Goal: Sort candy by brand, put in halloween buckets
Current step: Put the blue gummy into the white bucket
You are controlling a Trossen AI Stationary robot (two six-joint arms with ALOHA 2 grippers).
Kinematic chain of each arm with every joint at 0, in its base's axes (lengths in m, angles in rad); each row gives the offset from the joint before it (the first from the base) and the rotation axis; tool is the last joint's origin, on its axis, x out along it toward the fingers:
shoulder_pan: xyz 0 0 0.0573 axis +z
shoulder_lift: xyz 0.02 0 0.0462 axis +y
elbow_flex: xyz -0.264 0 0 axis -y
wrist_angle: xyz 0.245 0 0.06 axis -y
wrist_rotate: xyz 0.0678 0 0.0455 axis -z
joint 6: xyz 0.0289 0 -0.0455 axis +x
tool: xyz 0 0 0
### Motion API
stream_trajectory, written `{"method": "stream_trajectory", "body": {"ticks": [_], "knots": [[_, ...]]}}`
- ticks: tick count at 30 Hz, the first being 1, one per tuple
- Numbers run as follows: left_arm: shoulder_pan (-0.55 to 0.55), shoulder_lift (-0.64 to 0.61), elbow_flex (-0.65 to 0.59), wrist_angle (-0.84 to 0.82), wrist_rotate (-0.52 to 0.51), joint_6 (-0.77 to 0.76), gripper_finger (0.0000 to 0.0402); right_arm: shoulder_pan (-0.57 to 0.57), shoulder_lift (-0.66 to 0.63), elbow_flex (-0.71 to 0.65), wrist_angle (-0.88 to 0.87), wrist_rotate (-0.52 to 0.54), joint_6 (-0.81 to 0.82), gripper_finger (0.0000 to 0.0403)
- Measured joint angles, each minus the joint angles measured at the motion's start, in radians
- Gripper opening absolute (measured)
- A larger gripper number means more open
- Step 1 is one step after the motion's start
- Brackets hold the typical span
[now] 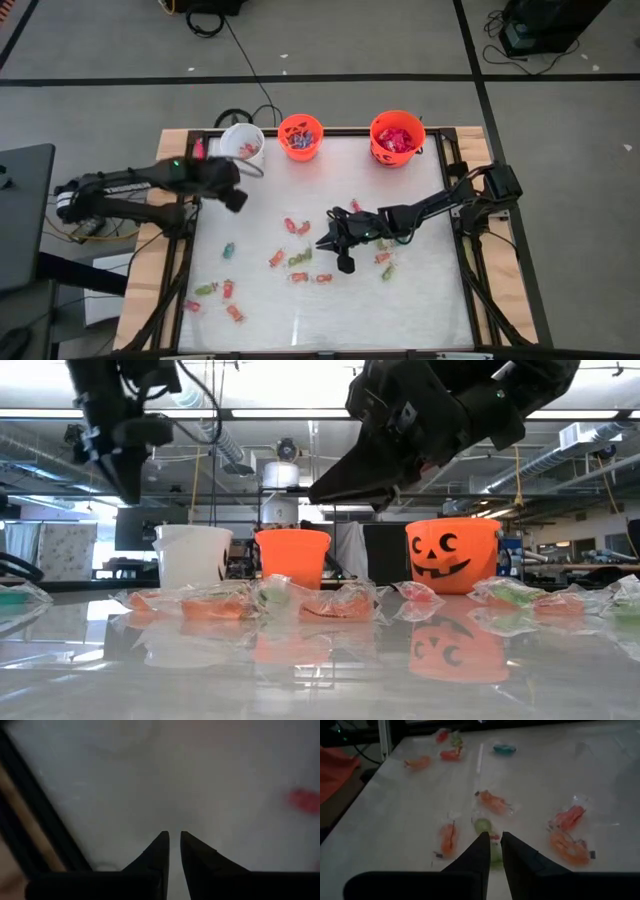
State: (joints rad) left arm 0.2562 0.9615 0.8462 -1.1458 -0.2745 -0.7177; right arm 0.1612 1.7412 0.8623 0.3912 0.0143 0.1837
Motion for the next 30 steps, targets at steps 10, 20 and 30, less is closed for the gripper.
{"method": "stream_trajectory", "body": {"ticks": [10,20,30], "knots": [[-0.233,0.076,-0.135,0.191,0.069,-0.159,0.0050,0.009,0.000,0.000,0.005,0.013,-0.001,0.0062],[-0.400,0.108,-0.133,0.364,0.044,-0.192,0.0050,0.016,0.000,0.000,0.013,0.020,0.000,0.0062],[-0.580,0.230,-0.134,0.424,0.021,-0.333,0.0050,0.028,0.000,0.000,0.008,0.023,-0.002,0.0062]]}}
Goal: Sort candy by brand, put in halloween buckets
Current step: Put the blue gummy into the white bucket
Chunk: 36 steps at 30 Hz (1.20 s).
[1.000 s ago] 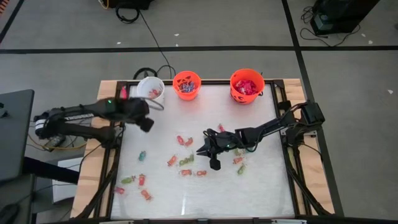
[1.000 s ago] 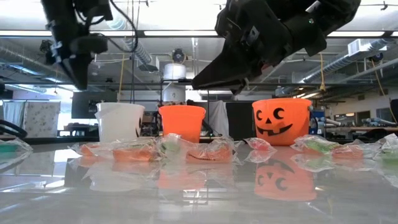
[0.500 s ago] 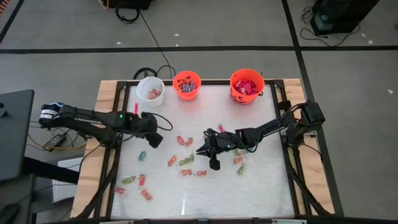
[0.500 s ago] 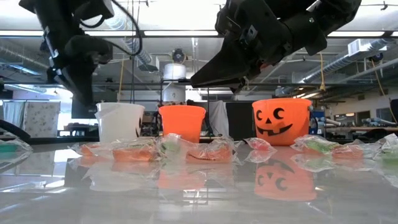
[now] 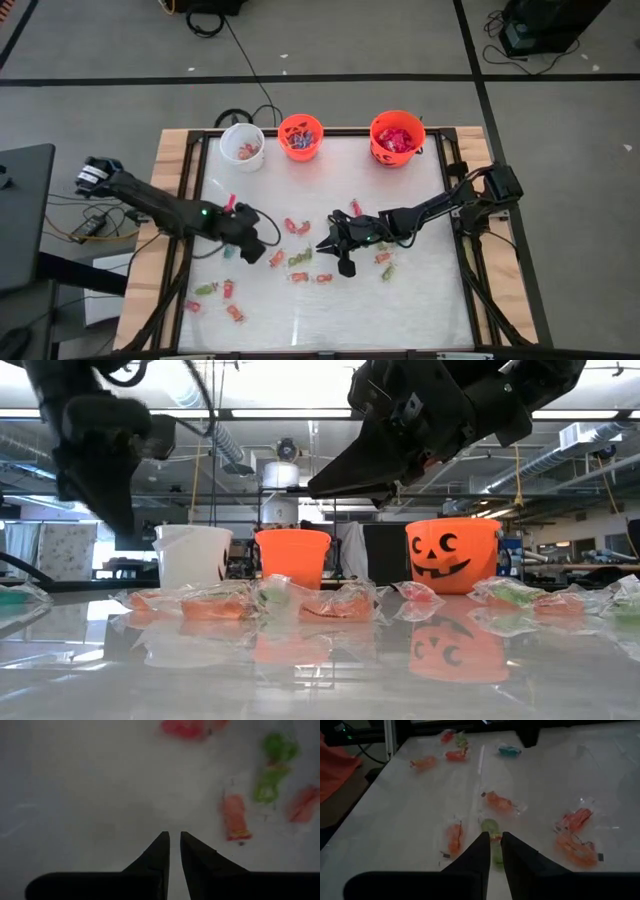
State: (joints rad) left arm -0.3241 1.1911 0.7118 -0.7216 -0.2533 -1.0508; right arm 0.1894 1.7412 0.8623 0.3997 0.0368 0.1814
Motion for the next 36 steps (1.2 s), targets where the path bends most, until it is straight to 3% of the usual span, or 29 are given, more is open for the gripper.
{"method": "stream_trajectory", "body": {"ticks": [10,17,24,36], "knots": [[-0.100,0.124,0.000,0.048,0.002,-0.064,0.0068,0.001,0.000,0.000,-0.009,0.019,-0.001,0.0062],[-0.112,0.132,0.000,-0.070,0.044,-0.188,0.0119,0.001,0.000,0.000,-0.014,0.023,-0.019,0.0062],[-0.190,0.147,0.000,-0.119,0.091,-0.300,0.0165,0.001,0.027,0.000,-0.018,0.023,-0.027,0.0062],[-0.215,0.254,0.000,-0.216,0.120,-0.311,0.0172,0.001,0.055,0.000,0.008,0.023,-0.027,0.0062]]}}
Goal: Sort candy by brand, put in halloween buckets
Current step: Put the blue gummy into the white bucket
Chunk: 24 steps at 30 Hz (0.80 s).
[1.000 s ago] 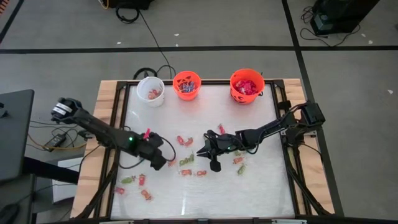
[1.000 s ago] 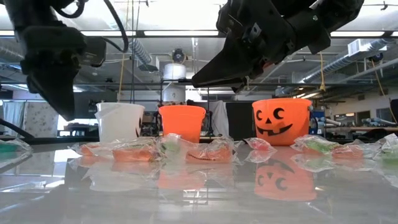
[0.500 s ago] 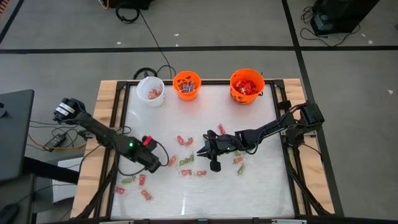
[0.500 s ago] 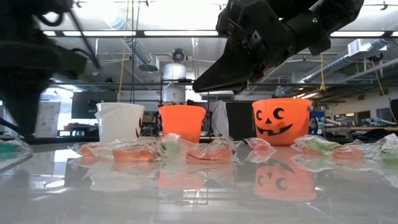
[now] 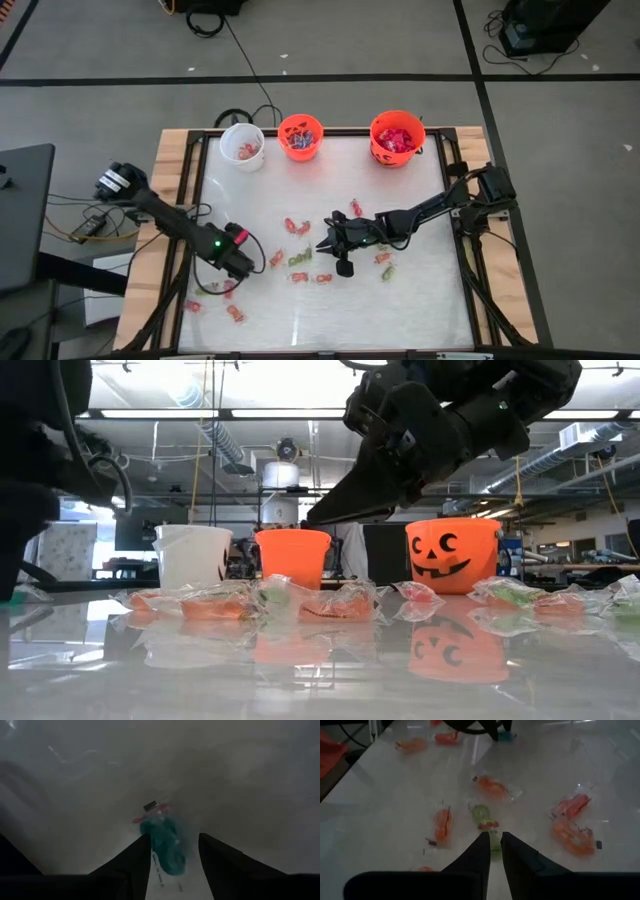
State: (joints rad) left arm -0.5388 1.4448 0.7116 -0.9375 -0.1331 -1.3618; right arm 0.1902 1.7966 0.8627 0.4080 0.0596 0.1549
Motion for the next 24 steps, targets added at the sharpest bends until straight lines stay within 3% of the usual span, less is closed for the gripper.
{"method": "stream_trajectory", "body": {"ticks": [5,14,20,24], "knots": [[0.001,0.044,0.005,-0.005,-0.002,0.042,0.0157,0.000,0.000,0.000,0.008,0.000,0.002,0.0062],[0.064,-0.035,0.000,-0.053,-0.122,0.095,0.0056,-0.002,0.000,0.000,0.029,0.000,0.003,0.0062],[0.216,-0.166,-0.001,-0.159,-0.217,0.240,0.0036,-0.002,0.000,0.000,0.041,0.000,0.022,0.0062],[0.380,-0.279,0.005,-0.168,-0.269,0.446,0.0036,-0.002,0.000,0.000,0.040,0.000,0.030,0.0062]]}}
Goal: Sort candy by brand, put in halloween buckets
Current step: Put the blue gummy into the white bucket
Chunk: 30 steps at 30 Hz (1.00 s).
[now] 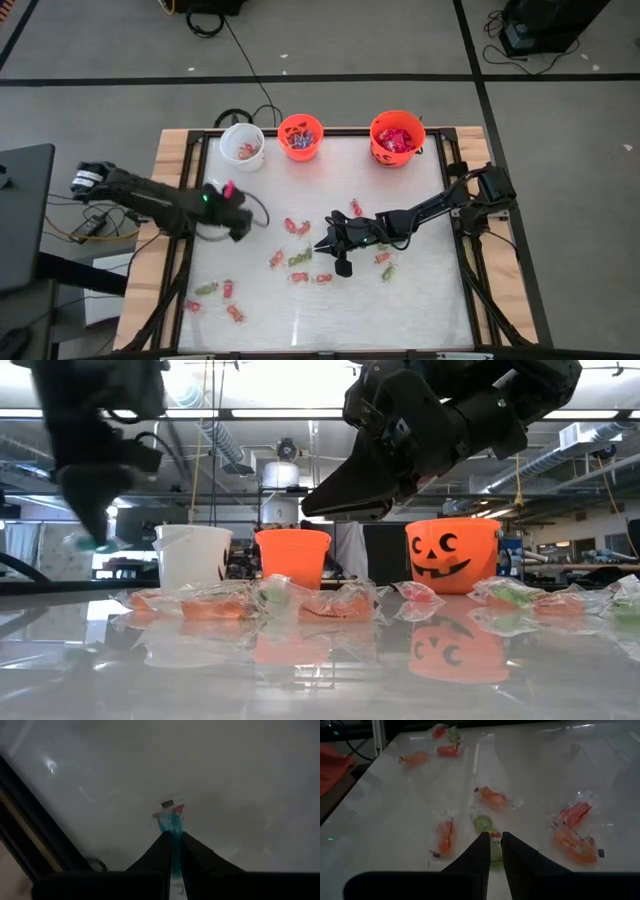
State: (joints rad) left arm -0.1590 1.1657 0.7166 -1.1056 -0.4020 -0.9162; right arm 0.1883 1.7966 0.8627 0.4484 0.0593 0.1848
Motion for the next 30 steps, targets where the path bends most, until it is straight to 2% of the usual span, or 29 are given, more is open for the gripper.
{"method": "stream_trajectory", "body": {"ticks": [6,10,15,19,26,28,30], "knots": [[0.283,-0.104,0.047,0.085,-0.055,0.310,0.0035,0.000,0.000,0.000,-0.001,0.009,0.008,0.0062],[0.459,-0.117,0.075,0.304,-0.080,0.495,0.0035,0.000,0.000,0.000,-0.002,0.027,0.026,0.0062],[0.613,-0.096,0.076,0.573,-0.091,0.625,0.0035,0.001,0.000,0.000,-0.002,0.030,0.059,0.0062],[0.695,-0.070,0.076,0.626,-0.101,0.647,0.0051,0.014,0.000,0.000,-0.003,0.030,0.086,0.0062],[0.768,-0.044,0.076,0.738,-0.136,0.680,0.0124,0.042,0.000,0.000,-0.002,0.101,0.105,0.0062],[0.768,-0.045,0.077,0.766,-0.119,0.706,0.0144,0.047,0.000,0.000,-0.001,0.104,0.111,0.0062],[0.759,-0.053,0.076,0.754,-0.054,0.731,0.0156,0.052,0.000,0.000,-0.001,0.108,0.112,0.0062]]}}
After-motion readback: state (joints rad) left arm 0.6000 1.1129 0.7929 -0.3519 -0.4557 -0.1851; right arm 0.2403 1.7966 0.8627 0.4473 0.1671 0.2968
